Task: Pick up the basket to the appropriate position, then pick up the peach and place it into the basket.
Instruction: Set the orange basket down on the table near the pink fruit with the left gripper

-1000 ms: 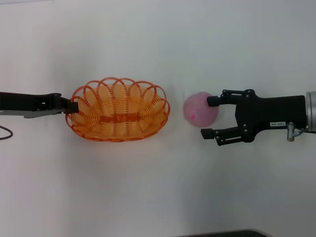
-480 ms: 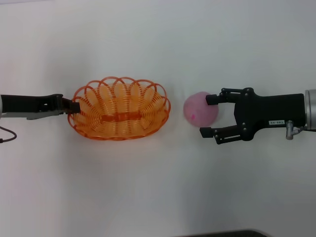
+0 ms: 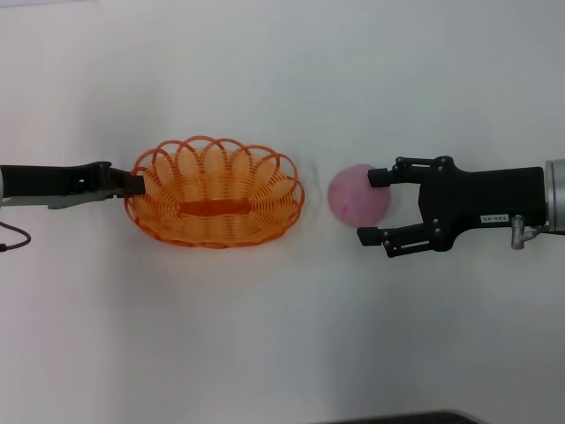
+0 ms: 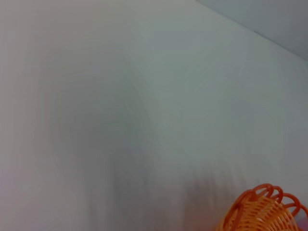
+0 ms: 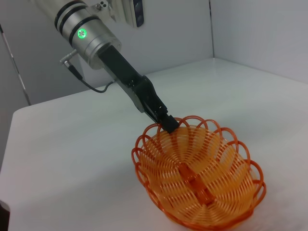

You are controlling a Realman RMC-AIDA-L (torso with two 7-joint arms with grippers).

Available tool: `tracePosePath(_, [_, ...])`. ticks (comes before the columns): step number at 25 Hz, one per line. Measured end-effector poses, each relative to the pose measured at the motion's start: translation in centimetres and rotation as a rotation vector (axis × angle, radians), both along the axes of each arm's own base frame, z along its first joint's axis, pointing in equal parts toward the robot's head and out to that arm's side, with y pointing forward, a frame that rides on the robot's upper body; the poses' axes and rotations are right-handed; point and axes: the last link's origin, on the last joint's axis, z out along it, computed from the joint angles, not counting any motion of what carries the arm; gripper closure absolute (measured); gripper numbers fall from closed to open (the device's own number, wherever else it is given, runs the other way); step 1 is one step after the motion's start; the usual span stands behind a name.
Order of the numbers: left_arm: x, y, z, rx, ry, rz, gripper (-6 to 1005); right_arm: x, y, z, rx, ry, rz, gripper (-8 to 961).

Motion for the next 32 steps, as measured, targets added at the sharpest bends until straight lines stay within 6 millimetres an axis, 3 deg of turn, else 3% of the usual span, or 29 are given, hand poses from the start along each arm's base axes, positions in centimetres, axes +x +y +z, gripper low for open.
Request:
tracePosePath(6, [0.1,0.0,0.0,0.000,-0.012,0.001,874,0.0,0.1,0.1,0.003,0.000,0.002,38])
tracePosePath(14, [0.1,-0.4,0.4,-0.012,-0.047,0.002,771,-0.1,0.1,0.1,0.004,-0.001,0.004,38])
tracePosePath(20, [-0.4,-0.5,1.2,0.003,-0.042,0.000,587,0.0,0.1,0.2,0.007,-0.003,0.006,38])
tracePosePath(25, [-0.7,-0.9,2.5,0.034,-0.060,-0.065,369,0.0,0.0,0.1,0.004,-0.001,0.004,38])
tracePosePath(28, [-0.8,-1.5,3.3,0.053,-0.102,-0.112,362,0.1,0.0,0.2,0.006,-0.002,0.004,38])
tracePosePath(32, [0.3,-2.7,3.9,0.042,-0.164,-0.313,354,0.1,0.1,0.4,0.007,-0.004,0.005,39])
